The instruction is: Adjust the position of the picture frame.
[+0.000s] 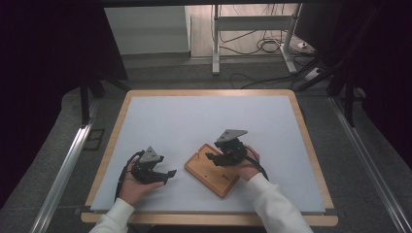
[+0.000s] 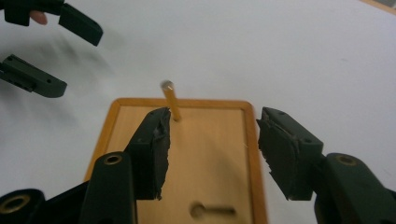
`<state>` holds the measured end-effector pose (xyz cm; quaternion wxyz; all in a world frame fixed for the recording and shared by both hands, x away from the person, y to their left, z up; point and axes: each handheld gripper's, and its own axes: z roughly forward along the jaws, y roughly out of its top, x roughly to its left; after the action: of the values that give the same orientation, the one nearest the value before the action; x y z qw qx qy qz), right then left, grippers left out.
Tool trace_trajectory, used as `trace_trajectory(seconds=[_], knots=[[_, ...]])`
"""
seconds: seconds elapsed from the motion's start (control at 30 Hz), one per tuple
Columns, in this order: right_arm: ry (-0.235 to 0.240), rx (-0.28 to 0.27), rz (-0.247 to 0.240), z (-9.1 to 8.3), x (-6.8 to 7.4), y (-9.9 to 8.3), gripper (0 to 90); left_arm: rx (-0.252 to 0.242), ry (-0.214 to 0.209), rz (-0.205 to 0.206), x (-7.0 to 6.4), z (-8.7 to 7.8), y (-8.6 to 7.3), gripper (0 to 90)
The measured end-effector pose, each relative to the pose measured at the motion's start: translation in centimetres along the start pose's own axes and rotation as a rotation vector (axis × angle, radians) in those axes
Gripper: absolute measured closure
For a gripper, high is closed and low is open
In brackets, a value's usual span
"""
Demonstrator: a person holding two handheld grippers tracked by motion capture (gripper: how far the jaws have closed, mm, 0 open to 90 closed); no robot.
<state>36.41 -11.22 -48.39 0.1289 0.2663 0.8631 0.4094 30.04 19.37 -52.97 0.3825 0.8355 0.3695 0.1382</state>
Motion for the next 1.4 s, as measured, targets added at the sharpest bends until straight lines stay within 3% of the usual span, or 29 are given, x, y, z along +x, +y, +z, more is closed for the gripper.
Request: trace_trajectory(seconds=[0.1, 0.3, 0.53, 1.0, 1.4], knots=[[-0.028, -0.003, 0.029, -1.6, -0.9, -1.3, 49.7, 0.000, 0.002, -0.004, -0.1, 0.1, 0.0, 23.0], [-0.055, -0.003, 0.076, -4.2, -2.8, -4.3, 73.6, 0.004, 0.005, -0.005, -0.1, 0.2, 0.0, 23.0], [-0.078, 0.042, 0.077, -5.6, -4.0, -5.9, 89.1, 0.005, 0.009, 0.003, -0.2, 0.2, 0.1, 23.0], [-0.058, 0.136, 0.046, -5.8, -3.0, -7.9, 90.0, 0.006, 0.006, 0.010, -0.3, 0.3, 0.1, 23.0], [-0.065, 0.160, 0.028, -5.2, -2.8, -8.3, 90.0, 0.014, 0.002, 0.017, -0.4, 0.4, 0.1, 23.0]])
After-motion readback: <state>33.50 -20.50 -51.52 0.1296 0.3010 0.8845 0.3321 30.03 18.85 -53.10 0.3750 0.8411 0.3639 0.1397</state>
